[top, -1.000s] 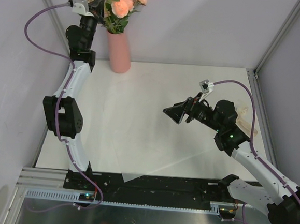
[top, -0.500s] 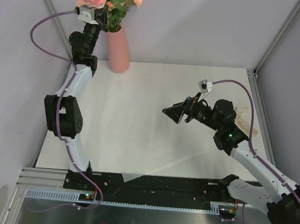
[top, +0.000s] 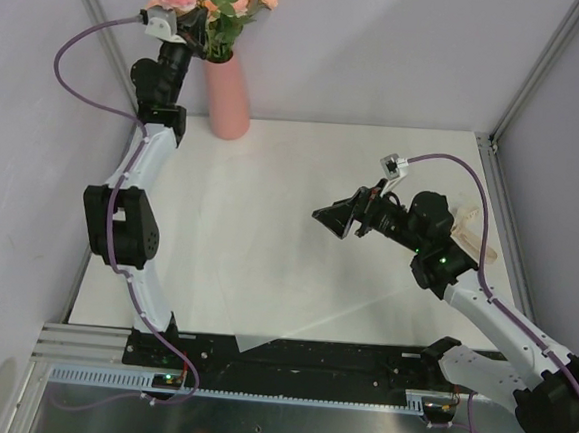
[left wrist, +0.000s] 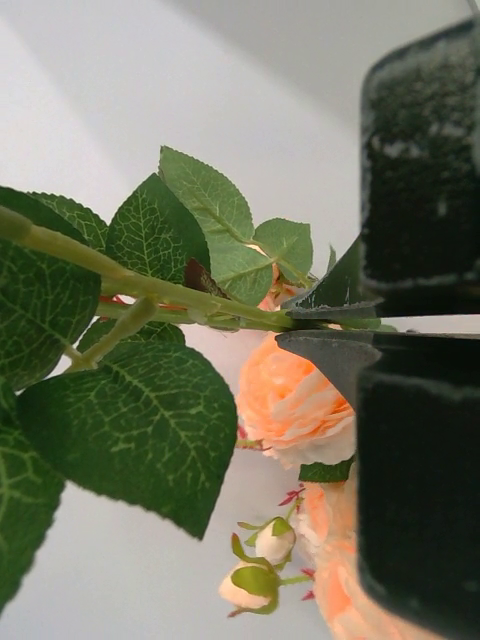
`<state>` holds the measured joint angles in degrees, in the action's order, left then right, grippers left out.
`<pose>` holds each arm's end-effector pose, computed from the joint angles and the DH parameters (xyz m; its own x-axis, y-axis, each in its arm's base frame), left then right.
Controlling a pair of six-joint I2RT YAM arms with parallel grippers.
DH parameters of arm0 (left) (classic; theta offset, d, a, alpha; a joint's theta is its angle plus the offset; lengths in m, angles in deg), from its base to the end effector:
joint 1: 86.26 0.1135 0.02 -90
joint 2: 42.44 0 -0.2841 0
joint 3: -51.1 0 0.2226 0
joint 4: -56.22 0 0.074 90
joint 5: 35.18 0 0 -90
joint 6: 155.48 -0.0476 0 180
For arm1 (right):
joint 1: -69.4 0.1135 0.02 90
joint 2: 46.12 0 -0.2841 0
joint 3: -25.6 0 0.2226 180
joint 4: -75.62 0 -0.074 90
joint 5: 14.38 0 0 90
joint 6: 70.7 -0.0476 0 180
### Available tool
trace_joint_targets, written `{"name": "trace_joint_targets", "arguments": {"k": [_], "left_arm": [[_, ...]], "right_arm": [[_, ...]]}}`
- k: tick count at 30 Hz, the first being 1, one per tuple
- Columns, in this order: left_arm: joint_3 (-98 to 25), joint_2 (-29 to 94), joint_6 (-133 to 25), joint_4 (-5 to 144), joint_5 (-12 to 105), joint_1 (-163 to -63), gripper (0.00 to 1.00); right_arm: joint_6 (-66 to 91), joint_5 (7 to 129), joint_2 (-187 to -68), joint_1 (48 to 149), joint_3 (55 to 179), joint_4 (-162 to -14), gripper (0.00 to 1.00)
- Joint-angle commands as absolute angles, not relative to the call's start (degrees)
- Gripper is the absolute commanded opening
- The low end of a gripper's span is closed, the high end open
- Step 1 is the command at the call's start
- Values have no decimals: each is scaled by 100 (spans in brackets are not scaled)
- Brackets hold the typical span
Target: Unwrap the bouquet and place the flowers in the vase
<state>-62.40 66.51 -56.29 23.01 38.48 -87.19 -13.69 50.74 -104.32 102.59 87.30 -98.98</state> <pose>0.4285 -0.0203 0.4731 0.5664 -0.1625 -0.8079 0.3327 0.9420 0.0438 0.1644 0.1315 0.3647 -0.4853 0.2728 -0.8307 -0.6966 0.4536 0.5559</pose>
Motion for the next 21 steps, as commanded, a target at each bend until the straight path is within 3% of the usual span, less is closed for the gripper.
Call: {"name": "trace_joint_targets", "arguments": {"k": [1,21], "left_arm": [[-6666,6337,-5324,2659,3997,-8697,0],[-7416,6443,-5357,2710,3734,-8735,0]], "right_arm": [[-1421,5009,-10462,10292,8743,-10223,100],[-1375,5067,-10335,10313,8751,-10125,99]]}}
